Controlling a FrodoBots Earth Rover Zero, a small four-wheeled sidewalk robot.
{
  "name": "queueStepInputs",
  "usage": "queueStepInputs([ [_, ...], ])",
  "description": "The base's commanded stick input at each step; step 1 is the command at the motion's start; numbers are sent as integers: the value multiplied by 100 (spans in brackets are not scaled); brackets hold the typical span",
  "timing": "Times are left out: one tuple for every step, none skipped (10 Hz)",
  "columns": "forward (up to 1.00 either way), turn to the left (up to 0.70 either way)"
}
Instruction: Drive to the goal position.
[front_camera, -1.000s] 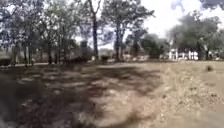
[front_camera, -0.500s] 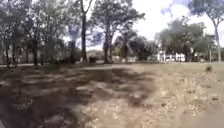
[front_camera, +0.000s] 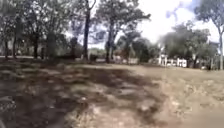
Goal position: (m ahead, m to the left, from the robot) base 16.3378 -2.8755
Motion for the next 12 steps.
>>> queueStepInputs([
  [70, -35],
  [70, -17],
  [70, 0],
  [70, 0],
  [70, 0],
  [70, 0],
  [70, 0],
  [70, 0],
  [70, 0],
  [70, 0],
  [70, 0],
  [70, 0],
])
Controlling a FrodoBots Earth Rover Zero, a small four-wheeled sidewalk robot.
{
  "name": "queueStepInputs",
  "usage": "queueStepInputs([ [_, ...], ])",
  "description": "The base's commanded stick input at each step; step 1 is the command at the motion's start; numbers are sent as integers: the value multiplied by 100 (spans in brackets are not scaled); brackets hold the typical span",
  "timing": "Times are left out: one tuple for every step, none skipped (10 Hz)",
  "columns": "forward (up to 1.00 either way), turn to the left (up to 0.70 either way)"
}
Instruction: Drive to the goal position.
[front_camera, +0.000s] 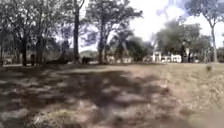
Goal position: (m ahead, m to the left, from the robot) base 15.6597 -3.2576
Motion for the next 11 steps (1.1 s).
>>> queueStepInputs([
  [70, 0],
  [70, 0],
  [70, 0],
  [70, 0],
  [70, 0],
  [70, 0],
  [70, 0],
  [70, 0],
  [70, 0],
  [70, 0],
  [70, 0],
])
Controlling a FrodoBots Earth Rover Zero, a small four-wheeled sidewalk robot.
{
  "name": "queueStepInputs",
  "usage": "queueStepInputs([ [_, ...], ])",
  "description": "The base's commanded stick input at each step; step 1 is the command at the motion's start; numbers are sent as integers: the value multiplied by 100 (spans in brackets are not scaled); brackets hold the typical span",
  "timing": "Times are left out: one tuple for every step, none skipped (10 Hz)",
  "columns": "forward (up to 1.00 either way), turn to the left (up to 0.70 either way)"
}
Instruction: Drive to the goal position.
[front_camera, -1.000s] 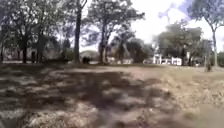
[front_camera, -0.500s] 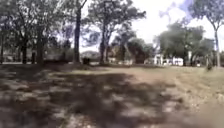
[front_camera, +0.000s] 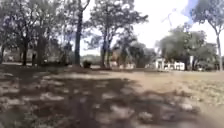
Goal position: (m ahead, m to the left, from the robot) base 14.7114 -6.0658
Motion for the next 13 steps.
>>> queueStepInputs([
  [70, 0],
  [70, 0],
  [70, 0],
  [70, 0],
  [70, 0],
  [70, 0],
  [70, 0],
  [70, 0],
  [70, 0],
  [70, 0],
  [70, 0],
  [70, 0],
  [70, 0],
])
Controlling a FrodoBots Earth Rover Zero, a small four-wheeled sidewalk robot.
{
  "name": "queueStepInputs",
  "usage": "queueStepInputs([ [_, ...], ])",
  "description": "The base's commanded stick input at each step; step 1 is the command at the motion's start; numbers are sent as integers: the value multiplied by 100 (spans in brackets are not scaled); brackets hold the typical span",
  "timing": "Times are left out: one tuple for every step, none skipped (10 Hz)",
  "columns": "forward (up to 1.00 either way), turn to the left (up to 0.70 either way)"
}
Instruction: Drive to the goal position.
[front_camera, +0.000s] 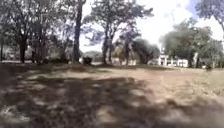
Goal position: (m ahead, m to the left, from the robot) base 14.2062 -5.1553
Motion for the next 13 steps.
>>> queueStepInputs([
  [70, 0],
  [70, 0],
  [70, 0],
  [70, 0],
  [70, 0],
  [70, 0],
  [70, 0],
  [70, 0],
  [70, 0],
  [70, 0],
  [70, 0],
  [70, 0],
  [70, -25],
])
